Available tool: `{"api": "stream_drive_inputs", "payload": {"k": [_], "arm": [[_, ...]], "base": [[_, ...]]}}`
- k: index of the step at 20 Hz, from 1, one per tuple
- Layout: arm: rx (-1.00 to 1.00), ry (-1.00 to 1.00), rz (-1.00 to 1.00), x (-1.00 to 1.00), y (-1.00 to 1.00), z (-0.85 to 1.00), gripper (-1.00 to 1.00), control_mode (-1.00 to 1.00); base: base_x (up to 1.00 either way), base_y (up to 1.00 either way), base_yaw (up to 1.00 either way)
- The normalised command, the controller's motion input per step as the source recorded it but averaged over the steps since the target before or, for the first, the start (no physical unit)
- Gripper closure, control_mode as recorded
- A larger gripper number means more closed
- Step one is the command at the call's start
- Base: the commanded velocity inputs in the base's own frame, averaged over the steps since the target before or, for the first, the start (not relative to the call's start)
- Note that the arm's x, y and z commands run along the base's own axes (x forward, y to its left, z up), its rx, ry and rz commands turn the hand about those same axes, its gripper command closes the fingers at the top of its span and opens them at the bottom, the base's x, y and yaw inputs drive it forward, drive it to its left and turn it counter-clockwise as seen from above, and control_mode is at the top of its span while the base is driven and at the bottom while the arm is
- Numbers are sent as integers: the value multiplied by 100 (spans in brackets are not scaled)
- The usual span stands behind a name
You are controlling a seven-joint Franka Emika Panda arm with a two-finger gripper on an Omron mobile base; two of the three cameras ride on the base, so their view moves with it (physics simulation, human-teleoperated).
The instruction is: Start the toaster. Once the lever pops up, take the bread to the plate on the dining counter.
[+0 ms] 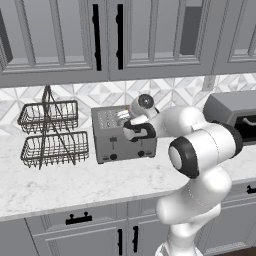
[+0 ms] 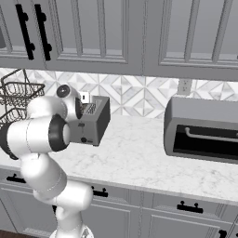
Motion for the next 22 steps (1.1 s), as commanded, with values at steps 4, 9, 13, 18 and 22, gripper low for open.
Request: {"api": "stream_drive_inputs", "payload": {"k": [4,9,13,18,22], "arm": [[0,0,0,-15,0,35,100,-100],[0,0,0,-19,0,44,100,-100],[0,0,0,-31,0,23,100,-100],[0,-2,0,-41,0,17,100,-100],[0,-2,0,-44,0,39,100,-100]], "base": [[0,0,0],[0,0,0],[0,0,0],[0,0,0],[0,0,0]]}}
